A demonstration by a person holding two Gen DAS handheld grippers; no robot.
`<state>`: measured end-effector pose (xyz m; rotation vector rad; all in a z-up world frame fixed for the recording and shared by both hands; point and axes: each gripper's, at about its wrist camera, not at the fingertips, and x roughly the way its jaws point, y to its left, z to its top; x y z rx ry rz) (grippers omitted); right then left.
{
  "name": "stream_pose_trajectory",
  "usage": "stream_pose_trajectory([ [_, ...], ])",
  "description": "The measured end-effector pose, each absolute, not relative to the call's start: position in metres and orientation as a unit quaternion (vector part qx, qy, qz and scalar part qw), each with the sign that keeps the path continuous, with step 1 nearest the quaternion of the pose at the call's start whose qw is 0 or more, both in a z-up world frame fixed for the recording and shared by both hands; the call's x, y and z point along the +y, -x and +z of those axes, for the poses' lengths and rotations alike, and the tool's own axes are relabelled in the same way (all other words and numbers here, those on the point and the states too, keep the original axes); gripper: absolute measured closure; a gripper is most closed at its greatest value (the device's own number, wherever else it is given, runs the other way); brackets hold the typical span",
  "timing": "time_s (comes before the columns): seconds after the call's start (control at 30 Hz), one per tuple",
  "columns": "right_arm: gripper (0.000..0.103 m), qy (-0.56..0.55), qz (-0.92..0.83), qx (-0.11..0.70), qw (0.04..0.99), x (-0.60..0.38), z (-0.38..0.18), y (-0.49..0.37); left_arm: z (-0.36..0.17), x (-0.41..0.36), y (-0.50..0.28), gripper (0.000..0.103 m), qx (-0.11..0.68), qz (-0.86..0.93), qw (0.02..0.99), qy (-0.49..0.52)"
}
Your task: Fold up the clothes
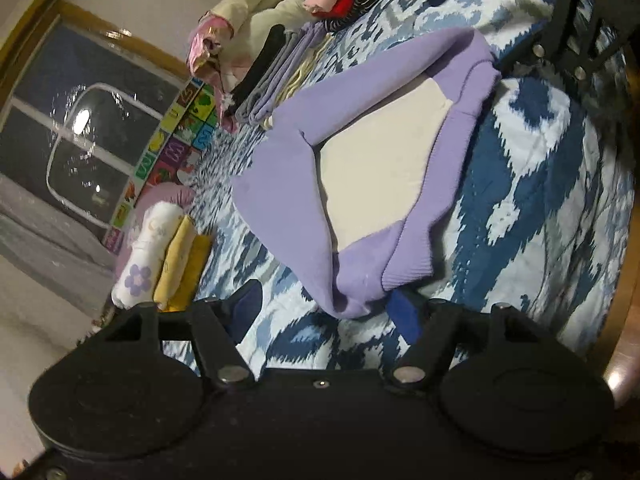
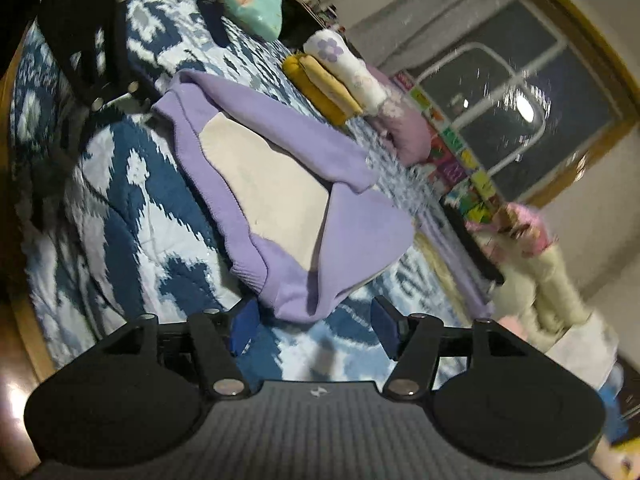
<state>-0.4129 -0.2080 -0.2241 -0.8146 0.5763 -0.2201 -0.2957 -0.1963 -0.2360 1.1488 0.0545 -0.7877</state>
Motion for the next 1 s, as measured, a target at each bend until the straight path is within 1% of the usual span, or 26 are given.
stream_pose_trajectory([
  [0.07, 0.043, 0.403, -0.108, 0.269, 0.868, -0.208, -0.226, 0.412, -0.237, -0.198, 0.295, 0.034, 0.018, -0.361, 0.768, -0.530],
  [0.17, 0.043, 0.413, -0.112, 0.261, 0.865, -0.211, -0.228, 0.410, -0.237, -0.200, 0.292, 0.041, 0.010, -0.357, 0.770, -0.529],
  [0.2, 0.043, 0.415, -0.113, 0.260, 0.864, -0.212, -0.228, 0.409, -0.236, -0.201, 0.291, 0.047, 0.009, -0.354, 0.772, -0.528],
  [0.23, 0.044, 0.417, -0.116, 0.256, 0.864, -0.213, -0.229, 0.409, -0.235, -0.202, 0.290, 0.058, 0.008, -0.351, 0.775, -0.526],
  [0.27, 0.049, 0.418, -0.117, 0.255, 0.864, -0.214, -0.229, 0.408, -0.233, -0.202, 0.288, 0.063, 0.008, -0.349, 0.778, -0.523],
  [0.3, 0.054, 0.418, -0.116, 0.252, 0.865, -0.216, -0.229, 0.407, -0.230, -0.202, 0.288, 0.065, 0.005, -0.348, 0.781, -0.519],
  [0.37, 0.055, 0.419, -0.113, 0.245, 0.867, -0.220, -0.229, 0.407, -0.226, -0.202, 0.287, 0.065, -0.002, -0.347, 0.785, -0.513],
  [0.6, 0.055, 0.419, -0.101, 0.219, 0.875, -0.232, -0.228, 0.405, -0.224, -0.207, 0.285, 0.066, -0.017, -0.356, 0.780, -0.515],
  [0.67, 0.055, 0.420, -0.098, 0.212, 0.877, -0.236, -0.227, 0.404, -0.224, -0.207, 0.283, 0.070, -0.016, -0.362, 0.778, -0.513],
  [0.7, 0.056, 0.417, -0.091, 0.209, 0.880, -0.238, -0.226, 0.404, -0.223, -0.207, 0.283, 0.077, -0.015, -0.365, 0.777, -0.512],
  [0.73, 0.059, 0.412, -0.083, 0.206, 0.883, -0.239, -0.225, 0.405, -0.222, -0.206, 0.282, 0.087, -0.012, -0.369, 0.777, -0.511],
  [0.77, 0.070, 0.408, -0.076, 0.204, 0.887, -0.241, -0.224, 0.406, -0.222, -0.206, 0.282, 0.090, -0.010, -0.373, 0.776, -0.509],
  [0.8, 0.087, 0.401, -0.066, 0.202, 0.891, -0.243, -0.221, 0.407, -0.221, -0.206, 0.282, 0.092, -0.008, -0.376, 0.775, -0.508],
  [0.9, 0.095, 0.372, -0.038, 0.199, 0.906, -0.248, -0.211, 0.410, -0.214, -0.205, 0.279, 0.095, 0.004, -0.385, 0.782, -0.489],
  [1.0, 0.095, 0.333, -0.035, 0.185, 0.924, -0.259, -0.194, 0.411, -0.200, -0.203, 0.269, 0.095, 0.022, -0.394, 0.805, -0.443],
])
